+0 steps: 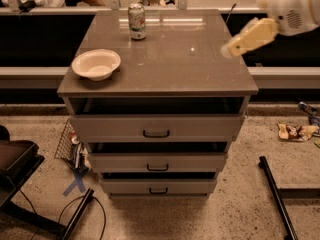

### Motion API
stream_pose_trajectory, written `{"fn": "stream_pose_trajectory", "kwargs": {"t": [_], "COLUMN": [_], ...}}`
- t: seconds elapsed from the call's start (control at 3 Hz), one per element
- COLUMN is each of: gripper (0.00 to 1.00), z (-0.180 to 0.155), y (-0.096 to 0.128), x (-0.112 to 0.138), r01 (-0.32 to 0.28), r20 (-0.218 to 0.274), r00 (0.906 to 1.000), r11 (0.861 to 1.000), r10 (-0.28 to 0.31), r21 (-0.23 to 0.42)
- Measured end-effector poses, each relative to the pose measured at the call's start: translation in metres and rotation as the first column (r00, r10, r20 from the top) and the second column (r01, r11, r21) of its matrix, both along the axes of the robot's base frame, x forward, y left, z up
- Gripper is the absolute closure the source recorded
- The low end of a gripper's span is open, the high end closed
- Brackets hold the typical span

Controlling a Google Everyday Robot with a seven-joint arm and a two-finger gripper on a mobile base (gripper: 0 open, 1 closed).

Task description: Pick 7up can

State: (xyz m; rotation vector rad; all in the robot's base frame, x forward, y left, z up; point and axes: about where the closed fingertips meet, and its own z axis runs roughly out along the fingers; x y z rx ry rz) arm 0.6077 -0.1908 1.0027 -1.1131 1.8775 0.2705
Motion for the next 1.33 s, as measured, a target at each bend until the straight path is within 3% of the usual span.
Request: {"fn": "stream_pose_trajectory", "kwargs": {"t": [0.33,0.67,1.0,1.33], "gripper": [0.00,0.00,0.00,0.00], "z": [0.004,0.021,0.021,0.015], "y": [0.036,0.041,0.041,0.067], "x": [0.030,0.046,0.046,0.066], "r01": [0.001,0.027,0.027,-0.002], "r20": [0.062,0.122,0.122,0.145], "r00": [0.9980,0.9908,0.9908,0.9886], "r11": [0.978,0.969,0.969,0.962], "r10": [-0.014,-0.059,-0.059,-0.039], "r21": [0.207,0.247,0.247,0.275]}}
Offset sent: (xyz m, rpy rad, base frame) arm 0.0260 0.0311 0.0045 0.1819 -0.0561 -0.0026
